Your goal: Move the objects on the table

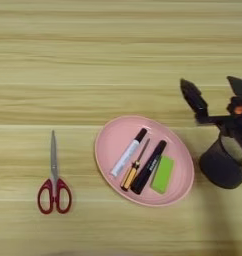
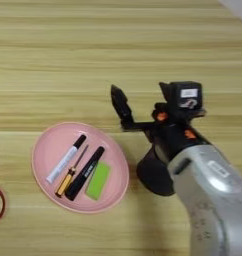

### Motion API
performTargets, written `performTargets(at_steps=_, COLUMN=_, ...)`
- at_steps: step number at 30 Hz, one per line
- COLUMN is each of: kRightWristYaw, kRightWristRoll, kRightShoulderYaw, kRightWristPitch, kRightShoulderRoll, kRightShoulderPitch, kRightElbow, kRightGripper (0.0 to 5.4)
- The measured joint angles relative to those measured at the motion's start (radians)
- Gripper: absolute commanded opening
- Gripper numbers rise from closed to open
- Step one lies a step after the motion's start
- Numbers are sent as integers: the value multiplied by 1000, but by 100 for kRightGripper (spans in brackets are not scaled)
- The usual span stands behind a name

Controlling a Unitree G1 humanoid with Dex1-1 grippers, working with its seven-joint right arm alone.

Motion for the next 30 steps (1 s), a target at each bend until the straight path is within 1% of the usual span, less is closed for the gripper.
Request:
performTargets(at_steps=4, kRightWristYaw=-19, kRightWristRoll=-163, kRightShoulderYaw=192, kRightWristPitch=-191, kRightShoulderRoll=60, kRightShoulderPitch=56, kRightElbow=65, kRightGripper=537)
performTargets(at_steps=6, kRightWristYaw=-23, kRightWristRoll=-214, kRightShoulderYaw=245, kRightWristPitch=-271, kRightShoulderRoll=82, kRightShoulderPitch=75, kRightElbow=103, kRightGripper=537)
performTargets(at_steps=9, kRightWristYaw=-33, kRightWristRoll=-279, kRightShoulderYaw=287, kRightWristPitch=-414, kRightShoulderRoll=112, kRightShoulderPitch=79, kRightElbow=158, kRightGripper=537)
performTargets(at_steps=14, kRightWristYaw=-61, kRightWristRoll=-356, kRightShoulderYaw=337, kRightWristPitch=-574, kRightShoulderRoll=155, kRightShoulderPitch=75, kRightElbow=269, kRightGripper=537)
performTargets(at_steps=17, kRightWristYaw=-85, kRightWristRoll=-396, kRightShoulderYaw=343, kRightWristPitch=-663, kRightShoulderRoll=174, kRightShoulderPitch=65, kRightElbow=332, kRightGripper=537)
performTargets(at_steps=18, kRightWristYaw=-90, kRightWristRoll=-402, kRightShoulderYaw=343, kRightWristPitch=-680, kRightShoulderRoll=177, kRightShoulderPitch=63, kRightElbow=344, kRightGripper=537)
performTargets(at_steps=19, kRightWristYaw=-101, kRightWristRoll=-426, kRightShoulderYaw=346, kRightWristPitch=-722, kRightShoulderRoll=180, kRightShoulderPitch=57, kRightElbow=373, kRightGripper=537)
performTargets(at_steps=21, kRightWristYaw=-118, kRightWristRoll=-449, kRightShoulderYaw=348, kRightWristPitch=-767, kRightShoulderRoll=186, kRightShoulderPitch=50, kRightElbow=416, kRightGripper=537)
performTargets(at_steps=24, kRightWristYaw=-137, kRightWristRoll=-452, kRightShoulderYaw=343, kRightWristPitch=-811, kRightShoulderRoll=205, kRightShoulderPitch=39, kRightElbow=474, kRightGripper=537)
performTargets(at_steps=26, kRightWristYaw=-154, kRightWristRoll=-447, kRightShoulderYaw=337, kRightWristPitch=-830, kRightShoulderRoll=222, kRightShoulderPitch=36, kRightElbow=506, kRightGripper=537)
performTargets(at_steps=30, kRightWristYaw=-159, kRightWristRoll=-434, kRightShoulderYaw=337, kRightWristPitch=-841, kRightShoulderRoll=250, kRightShoulderPitch=35, kRightElbow=548, kRightGripper=537)
